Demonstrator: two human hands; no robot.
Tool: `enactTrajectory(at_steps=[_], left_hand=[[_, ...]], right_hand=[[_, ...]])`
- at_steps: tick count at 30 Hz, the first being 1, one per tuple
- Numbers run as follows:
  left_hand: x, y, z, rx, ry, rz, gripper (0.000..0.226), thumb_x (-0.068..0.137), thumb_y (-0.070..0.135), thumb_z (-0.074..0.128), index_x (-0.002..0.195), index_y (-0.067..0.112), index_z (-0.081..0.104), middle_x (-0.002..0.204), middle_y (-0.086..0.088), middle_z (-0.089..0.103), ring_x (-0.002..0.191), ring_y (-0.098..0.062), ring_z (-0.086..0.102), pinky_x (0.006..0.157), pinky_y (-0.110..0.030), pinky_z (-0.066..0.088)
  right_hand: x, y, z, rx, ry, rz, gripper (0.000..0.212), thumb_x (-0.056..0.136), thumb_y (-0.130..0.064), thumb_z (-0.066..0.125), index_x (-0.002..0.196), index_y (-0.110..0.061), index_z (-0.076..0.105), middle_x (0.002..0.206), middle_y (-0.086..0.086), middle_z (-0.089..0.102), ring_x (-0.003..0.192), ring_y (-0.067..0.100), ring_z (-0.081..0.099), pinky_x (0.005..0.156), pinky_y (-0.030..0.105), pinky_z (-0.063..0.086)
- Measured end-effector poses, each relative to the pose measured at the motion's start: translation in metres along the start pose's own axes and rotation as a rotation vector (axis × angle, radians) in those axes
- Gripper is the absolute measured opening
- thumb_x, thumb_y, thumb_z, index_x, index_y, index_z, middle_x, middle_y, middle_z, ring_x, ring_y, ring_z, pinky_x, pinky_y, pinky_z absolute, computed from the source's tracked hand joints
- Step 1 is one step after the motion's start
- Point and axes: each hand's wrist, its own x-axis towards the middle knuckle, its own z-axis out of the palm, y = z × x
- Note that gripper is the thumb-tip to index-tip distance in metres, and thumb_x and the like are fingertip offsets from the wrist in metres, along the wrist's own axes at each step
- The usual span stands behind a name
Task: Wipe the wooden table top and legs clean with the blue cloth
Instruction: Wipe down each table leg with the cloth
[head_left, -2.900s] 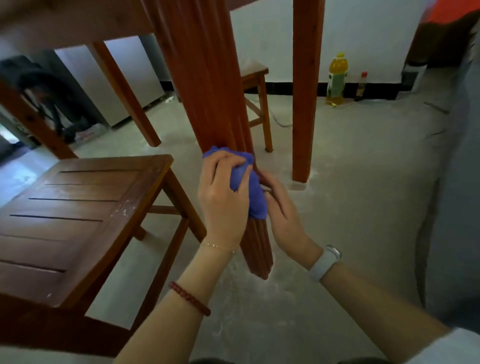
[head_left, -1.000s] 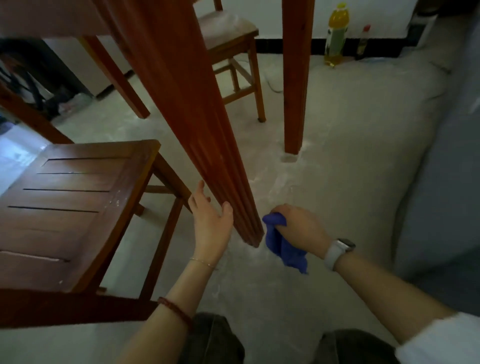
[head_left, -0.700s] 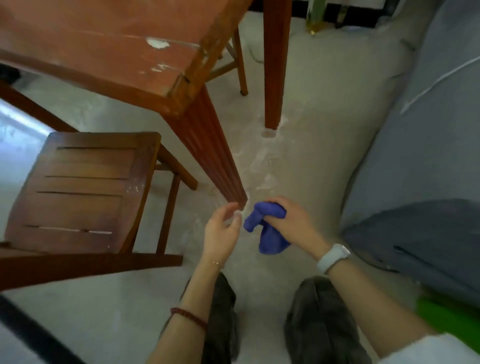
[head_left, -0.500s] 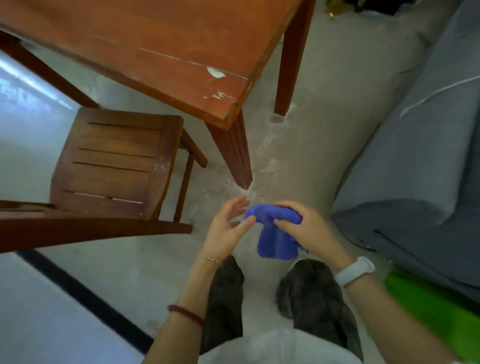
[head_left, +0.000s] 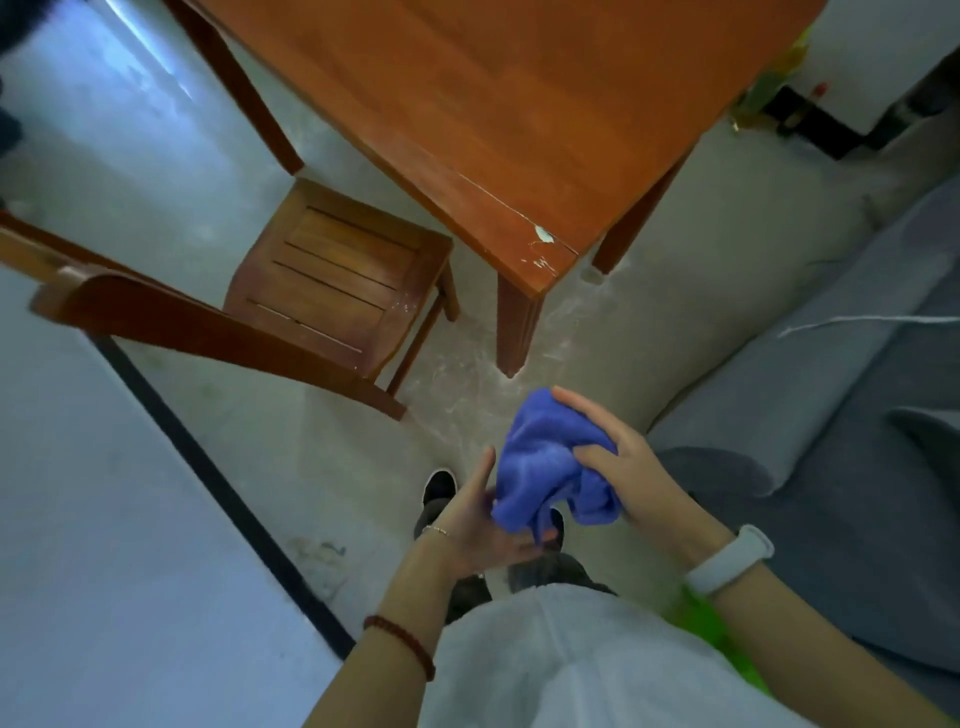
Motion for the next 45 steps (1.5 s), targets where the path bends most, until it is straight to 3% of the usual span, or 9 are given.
enactTrajectory(at_steps=[4,8,10,16,26,31,36,42,45], left_hand=[[-0.019,0.015,0.032,-0.118,0.062,0.308,0.053,0.081,0.034,0.057,0.125,0.006,0.051,0.111,-0.019,0.064,0.093,-0.028,0.064,0.076,-0.036,0.054],[-0.047,0.038,0.034,0.19,0.322,0.655,0.041,0.085,-0.004,0.055,0.121,0.014,0.046,0.096,-0.015,0.064,0.083,-0.023,0.065,0.069,-0.029,0.056],[-0.064,0.044,0.038,0.363,0.298,0.794,0.035,0.086,-0.008,0.05,0.112,0.016,0.052,0.093,-0.009,0.064,0.081,-0.015,0.064,0.071,-0.022,0.055],[-0.101,0.061,0.029,0.501,0.209,0.935,0.029,0.091,-0.006,0.042,0.109,0.013,0.053,0.1,0.003,0.06,0.091,-0.009,0.06,0.079,-0.021,0.052],[-0.108,0.085,-0.016,0.521,0.489,0.784,0.023,0.087,0.012,0.058,0.105,0.025,0.055,0.119,-0.009,0.054,0.107,-0.025,0.055,0.09,-0.039,0.051],[-0.106,0.084,-0.02,0.485,0.45,0.801,0.063,0.08,0.014,0.068,0.135,0.02,0.036,0.139,-0.008,0.038,0.105,-0.022,0.054,0.078,-0.026,0.051],[-0.109,0.087,-0.025,0.906,0.465,1.107,0.101,0.046,0.061,0.071,0.133,0.042,0.024,0.152,0.002,0.007,0.136,-0.012,0.016,0.107,-0.034,0.026],[-0.125,0.113,-0.023,1.351,0.714,1.37,0.041,0.067,0.045,0.064,0.102,0.024,0.059,0.131,0.004,0.051,0.135,-0.022,0.02,0.107,-0.054,0.012],[-0.138,0.123,-0.026,1.313,0.566,1.236,0.026,0.071,0.03,0.066,0.09,0.013,0.065,0.112,-0.001,0.064,0.124,-0.023,0.044,0.103,-0.05,0.033]], right_hand=[[-0.012,-0.01,-0.003,-0.062,0.004,0.041,0.043,0.076,-0.016,0.05,0.118,-0.026,0.051,0.127,0.0,0.055,0.114,0.011,0.055,0.096,0.026,0.046],[-0.014,-0.017,0.007,-0.001,0.114,0.112,0.025,0.077,-0.026,0.058,0.099,-0.016,0.065,0.101,0.0,0.066,0.091,0.006,0.062,0.079,0.016,0.049],[-0.008,-0.018,0.016,0.043,0.176,0.175,0.013,0.086,-0.021,0.061,0.089,-0.01,0.065,0.092,0.005,0.066,0.087,0.015,0.061,0.08,0.025,0.049],[0.022,-0.025,0.043,-0.097,0.158,0.303,0.028,0.086,-0.009,0.061,0.113,-0.008,0.056,0.076,0.007,0.066,0.064,0.013,0.063,0.07,0.031,0.05],[0.041,-0.068,0.065,-0.714,0.024,-0.075,0.033,0.089,0.0,0.048,0.115,-0.017,0.061,0.113,-0.005,0.062,0.105,0.008,0.053,0.093,0.02,0.039],[0.045,-0.093,0.075,-0.735,0.017,-0.164,0.033,0.085,-0.003,0.056,0.113,-0.021,0.061,0.07,-0.001,0.059,0.069,0.007,0.055,0.077,0.028,0.047],[0.052,-0.122,0.088,-0.693,-0.05,-0.209,0.034,0.085,-0.002,0.056,0.115,-0.02,0.059,0.059,0.001,0.047,0.057,0.007,0.048,0.064,0.02,0.042],[0.061,-0.134,0.099,-0.659,-0.113,-0.193,0.037,0.088,-0.003,0.054,0.122,-0.016,0.055,0.103,-0.003,0.065,0.093,0.003,0.061,0.084,0.011,0.047],[0.066,-0.129,0.097,-0.812,-0.035,-0.242,0.031,0.09,-0.007,0.053,0.12,-0.013,0.056,0.101,-0.006,0.06,0.083,-0.009,0.053,0.077,0.0,0.04]])
